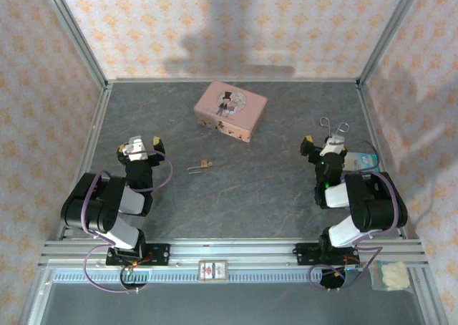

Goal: Unlock a padlock with a key

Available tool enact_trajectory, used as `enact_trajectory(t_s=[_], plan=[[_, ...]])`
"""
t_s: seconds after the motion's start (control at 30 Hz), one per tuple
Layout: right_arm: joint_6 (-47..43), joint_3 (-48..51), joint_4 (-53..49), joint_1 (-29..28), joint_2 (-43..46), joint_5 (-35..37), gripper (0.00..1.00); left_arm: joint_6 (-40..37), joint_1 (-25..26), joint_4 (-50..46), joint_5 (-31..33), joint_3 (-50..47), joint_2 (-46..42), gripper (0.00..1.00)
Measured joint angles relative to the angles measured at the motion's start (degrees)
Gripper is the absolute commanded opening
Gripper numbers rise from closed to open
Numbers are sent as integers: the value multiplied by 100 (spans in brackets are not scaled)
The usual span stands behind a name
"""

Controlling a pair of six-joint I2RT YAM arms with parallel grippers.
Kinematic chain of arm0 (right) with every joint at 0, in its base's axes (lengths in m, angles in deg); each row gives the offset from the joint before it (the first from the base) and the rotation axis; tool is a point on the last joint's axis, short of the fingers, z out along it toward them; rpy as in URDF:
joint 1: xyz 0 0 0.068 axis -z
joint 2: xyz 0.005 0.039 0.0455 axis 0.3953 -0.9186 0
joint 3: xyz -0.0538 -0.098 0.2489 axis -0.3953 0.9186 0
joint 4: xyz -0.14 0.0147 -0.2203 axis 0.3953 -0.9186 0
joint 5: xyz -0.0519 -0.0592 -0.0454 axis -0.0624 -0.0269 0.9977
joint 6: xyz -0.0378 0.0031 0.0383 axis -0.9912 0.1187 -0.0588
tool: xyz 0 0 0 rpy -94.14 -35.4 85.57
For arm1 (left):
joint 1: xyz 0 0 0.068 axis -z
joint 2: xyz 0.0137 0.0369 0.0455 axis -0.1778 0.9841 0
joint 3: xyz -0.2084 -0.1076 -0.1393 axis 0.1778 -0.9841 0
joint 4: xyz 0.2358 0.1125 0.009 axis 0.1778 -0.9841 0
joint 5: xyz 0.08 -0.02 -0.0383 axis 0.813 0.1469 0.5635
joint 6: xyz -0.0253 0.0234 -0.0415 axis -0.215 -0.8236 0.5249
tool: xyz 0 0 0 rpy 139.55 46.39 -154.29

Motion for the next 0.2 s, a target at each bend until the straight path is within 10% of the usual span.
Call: enact_trajectory(t_s=[0.2], plan=[[0, 0, 0, 0, 0, 0, 100, 52, -72, -155, 44, 157, 0, 100]])
